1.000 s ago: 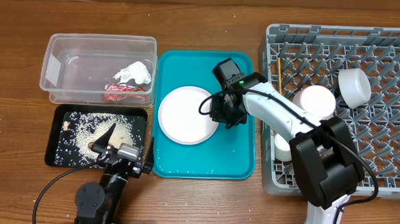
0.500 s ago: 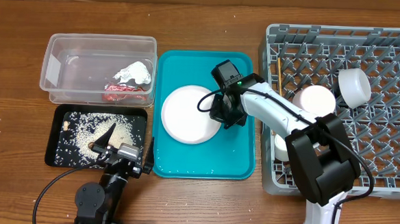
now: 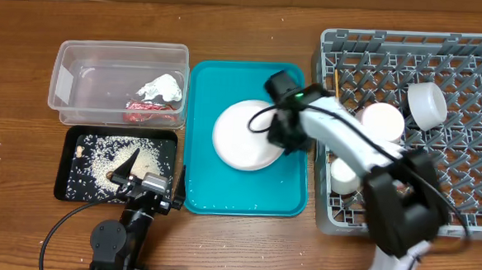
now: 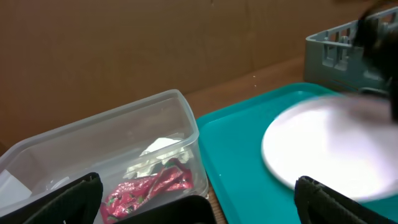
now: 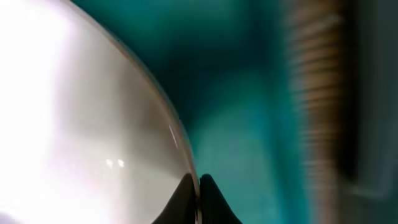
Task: Sort waste into correct bins and load items into the dishwasher
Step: 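Lift the white plate and stand it upright in the dish rack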
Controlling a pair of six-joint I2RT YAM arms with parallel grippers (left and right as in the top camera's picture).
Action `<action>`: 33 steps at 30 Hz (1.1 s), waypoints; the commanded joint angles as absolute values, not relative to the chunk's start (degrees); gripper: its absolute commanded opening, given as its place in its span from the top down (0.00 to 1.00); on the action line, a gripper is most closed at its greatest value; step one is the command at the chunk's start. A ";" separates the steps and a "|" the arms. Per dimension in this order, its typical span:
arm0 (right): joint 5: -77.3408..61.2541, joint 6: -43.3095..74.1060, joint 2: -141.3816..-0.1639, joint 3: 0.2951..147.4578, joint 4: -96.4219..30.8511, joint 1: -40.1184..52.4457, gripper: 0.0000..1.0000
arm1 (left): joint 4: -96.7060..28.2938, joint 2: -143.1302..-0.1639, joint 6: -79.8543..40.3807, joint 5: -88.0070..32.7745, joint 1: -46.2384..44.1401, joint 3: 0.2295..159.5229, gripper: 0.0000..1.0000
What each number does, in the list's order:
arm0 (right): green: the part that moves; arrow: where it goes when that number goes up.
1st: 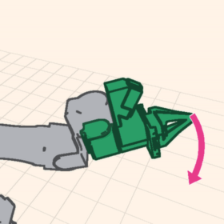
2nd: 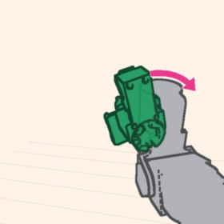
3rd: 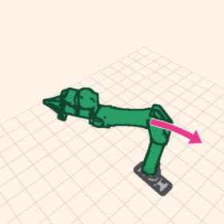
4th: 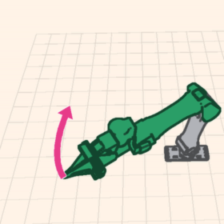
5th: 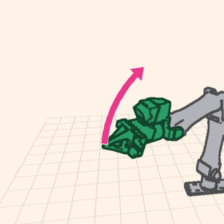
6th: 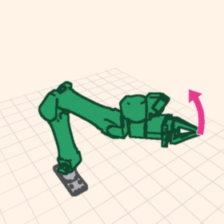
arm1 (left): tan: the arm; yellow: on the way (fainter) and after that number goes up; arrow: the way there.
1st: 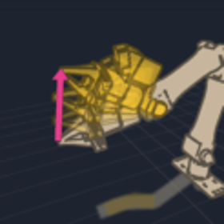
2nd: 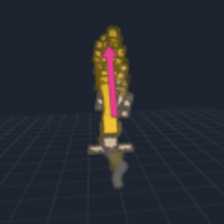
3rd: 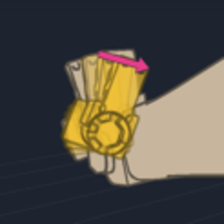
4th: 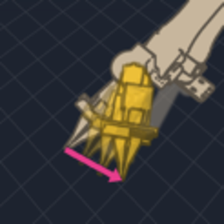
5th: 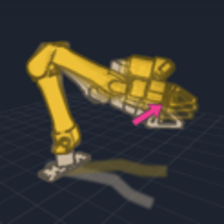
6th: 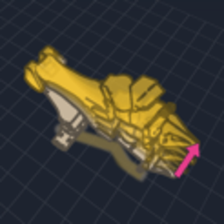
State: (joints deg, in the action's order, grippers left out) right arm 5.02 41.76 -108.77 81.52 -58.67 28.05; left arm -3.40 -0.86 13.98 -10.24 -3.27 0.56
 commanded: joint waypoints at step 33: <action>71.33 22.22 -92.97 83.20 -58.83 -8.05 0.96 | -3.33 -0.25 14.83 -10.09 -2.90 0.27 0.00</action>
